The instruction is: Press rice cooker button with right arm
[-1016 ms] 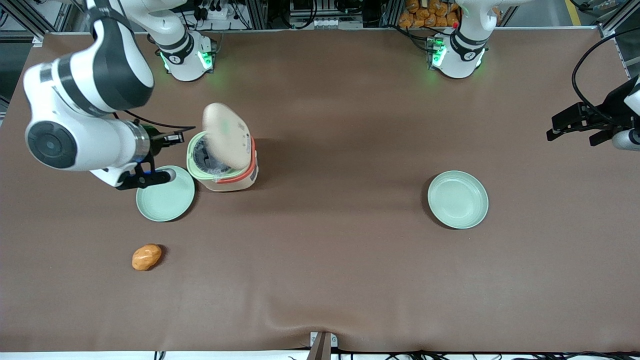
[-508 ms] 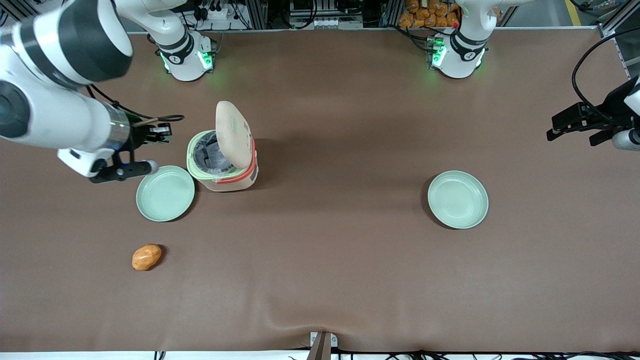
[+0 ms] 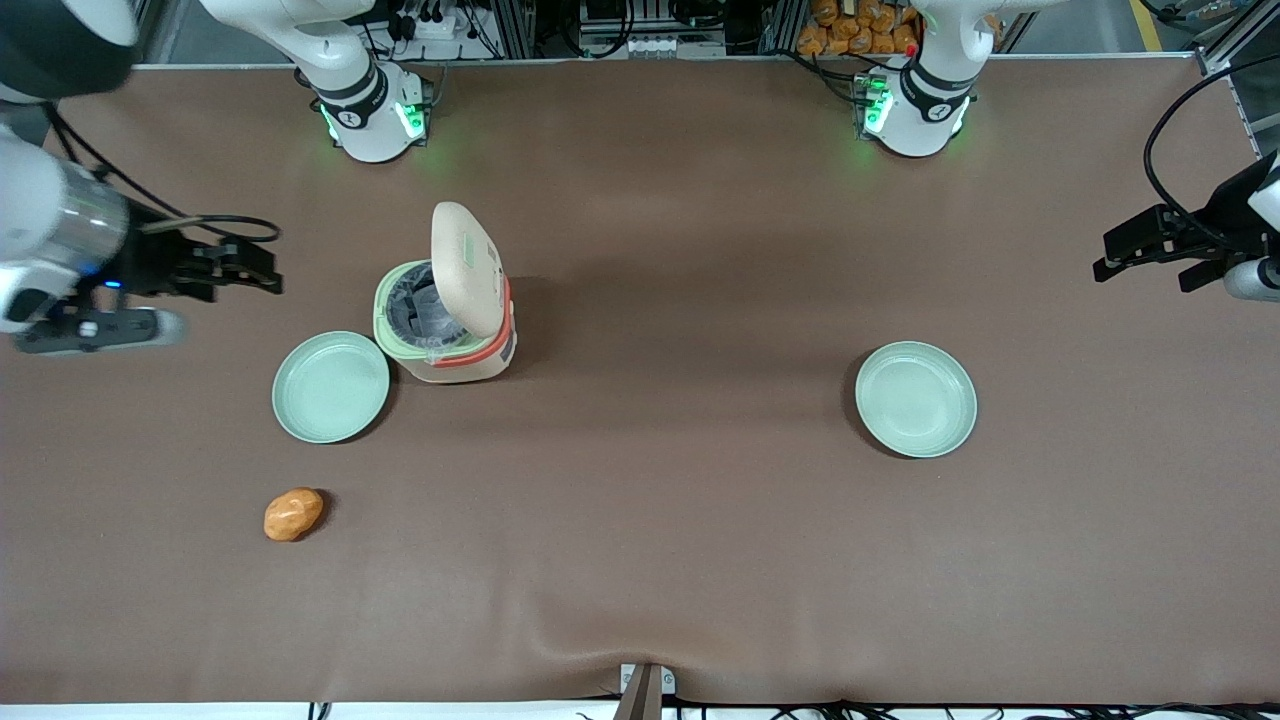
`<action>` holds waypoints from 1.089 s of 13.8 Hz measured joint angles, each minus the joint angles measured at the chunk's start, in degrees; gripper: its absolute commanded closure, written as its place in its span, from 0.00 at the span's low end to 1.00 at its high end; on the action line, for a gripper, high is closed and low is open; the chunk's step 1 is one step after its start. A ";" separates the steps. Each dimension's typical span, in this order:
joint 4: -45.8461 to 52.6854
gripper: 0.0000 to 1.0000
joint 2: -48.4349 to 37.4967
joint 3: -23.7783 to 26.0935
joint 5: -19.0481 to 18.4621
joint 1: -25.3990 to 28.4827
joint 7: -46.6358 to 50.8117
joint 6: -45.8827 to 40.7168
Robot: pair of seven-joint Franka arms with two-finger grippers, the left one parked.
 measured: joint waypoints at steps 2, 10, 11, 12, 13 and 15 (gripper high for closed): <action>1.04 0.00 -0.44 -0.58 -2.65 -1.16 -0.12 -0.19; 1.13 0.00 -2.95 -0.77 -8.17 -3.53 -4.96 -7.27; 0.85 0.00 -2.94 -0.76 -8.17 -3.54 -5.14 -7.76; 0.46 0.00 -2.94 -0.77 -8.17 -3.58 -5.54 -7.95; 0.03 0.00 -2.89 -0.77 -8.17 -3.68 -5.85 -7.99; -0.88 0.00 -2.86 -0.80 -8.16 -4.06 -6.17 -8.00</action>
